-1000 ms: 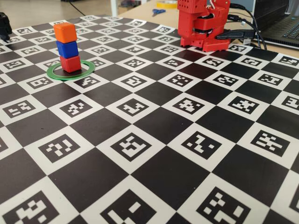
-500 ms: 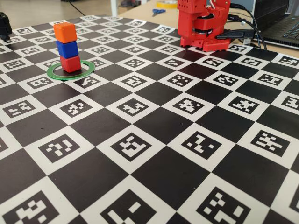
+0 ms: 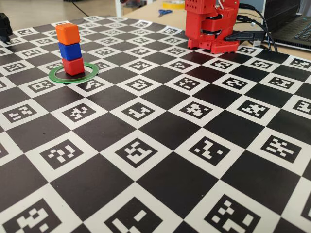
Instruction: Grab the red cube then put it in the green circle then put the blue cube on top and finally the orange cube on top
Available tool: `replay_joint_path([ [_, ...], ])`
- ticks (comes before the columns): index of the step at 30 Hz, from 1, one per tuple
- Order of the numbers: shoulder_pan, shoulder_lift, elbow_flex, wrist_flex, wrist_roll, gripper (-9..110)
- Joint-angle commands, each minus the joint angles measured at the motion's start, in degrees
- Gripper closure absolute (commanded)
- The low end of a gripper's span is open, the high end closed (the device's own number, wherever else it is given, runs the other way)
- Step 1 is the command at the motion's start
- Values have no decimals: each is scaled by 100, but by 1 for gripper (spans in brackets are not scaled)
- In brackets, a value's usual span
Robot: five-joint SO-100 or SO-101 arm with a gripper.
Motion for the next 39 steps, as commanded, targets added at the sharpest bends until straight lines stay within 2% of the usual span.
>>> replay_joint_path([
  [1, -360, 905, 510, -176, -703, 107],
  [17, -1011, 2813, 2646, 185, -2461, 107],
  [39, -1354, 4245, 4087, 1591, -3516, 107],
])
